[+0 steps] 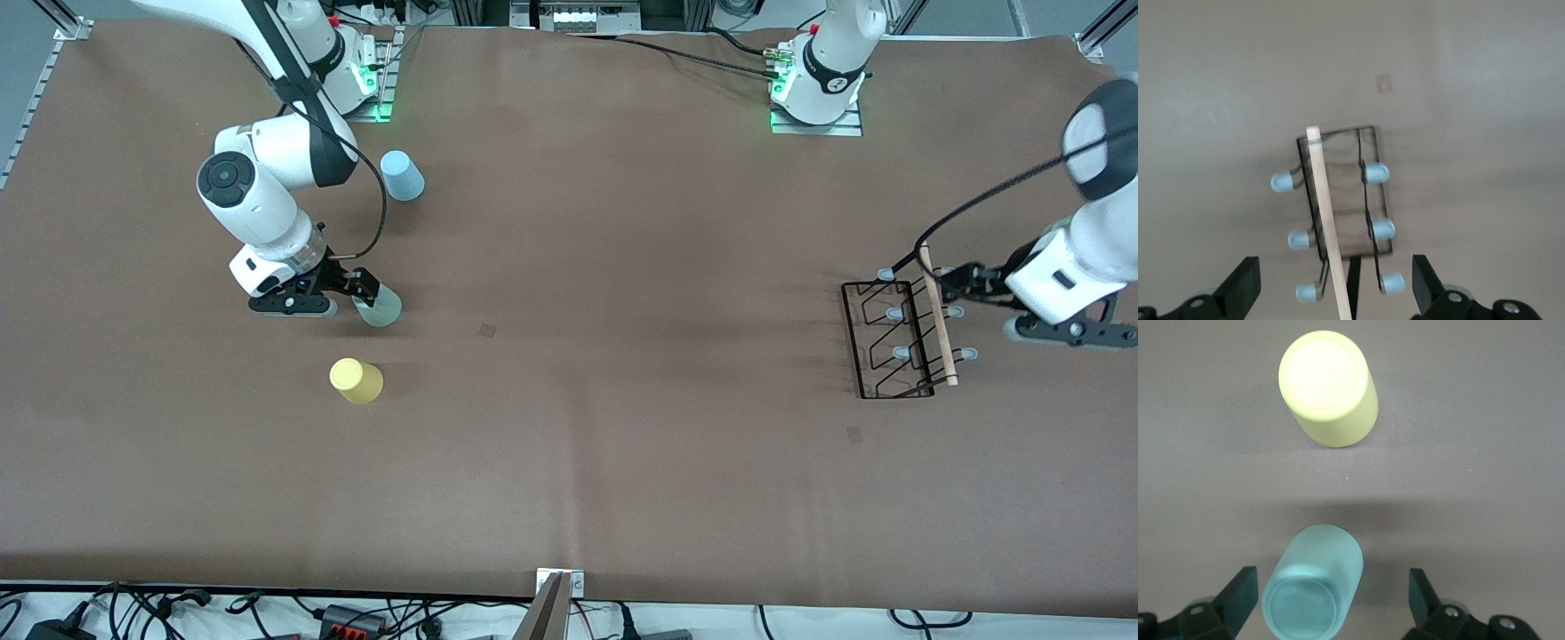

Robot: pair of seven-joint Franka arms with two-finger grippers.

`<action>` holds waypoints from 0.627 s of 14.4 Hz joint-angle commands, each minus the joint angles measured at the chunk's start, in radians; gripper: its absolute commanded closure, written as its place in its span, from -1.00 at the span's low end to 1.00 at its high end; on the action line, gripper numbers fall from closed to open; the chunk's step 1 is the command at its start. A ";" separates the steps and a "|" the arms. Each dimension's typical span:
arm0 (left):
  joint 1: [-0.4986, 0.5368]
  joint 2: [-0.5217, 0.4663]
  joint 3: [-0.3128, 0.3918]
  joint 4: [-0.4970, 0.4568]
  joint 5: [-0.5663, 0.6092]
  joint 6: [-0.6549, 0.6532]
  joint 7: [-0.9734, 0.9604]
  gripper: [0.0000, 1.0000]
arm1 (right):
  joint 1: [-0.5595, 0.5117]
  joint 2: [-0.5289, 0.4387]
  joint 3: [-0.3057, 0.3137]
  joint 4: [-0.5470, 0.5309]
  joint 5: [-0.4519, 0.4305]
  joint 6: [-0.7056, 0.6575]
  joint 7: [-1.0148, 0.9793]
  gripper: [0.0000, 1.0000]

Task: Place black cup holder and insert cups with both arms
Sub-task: 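Grasp the teal cup with the right gripper while the left gripper grasps the handle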

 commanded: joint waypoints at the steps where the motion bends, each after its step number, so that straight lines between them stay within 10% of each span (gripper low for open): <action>1: 0.042 -0.026 -0.002 -0.150 0.017 0.206 0.020 -0.98 | 0.027 0.018 -0.007 -0.003 0.004 0.032 0.011 -1.00; 6: 0.077 -0.059 -0.005 -0.373 0.017 0.463 0.018 -0.86 | 0.036 0.038 -0.007 -0.003 0.004 0.037 0.011 -1.00; 9: 0.087 -0.067 -0.007 -0.410 0.016 0.471 0.009 -0.46 | 0.036 0.044 -0.007 -0.002 0.004 0.037 0.010 -1.00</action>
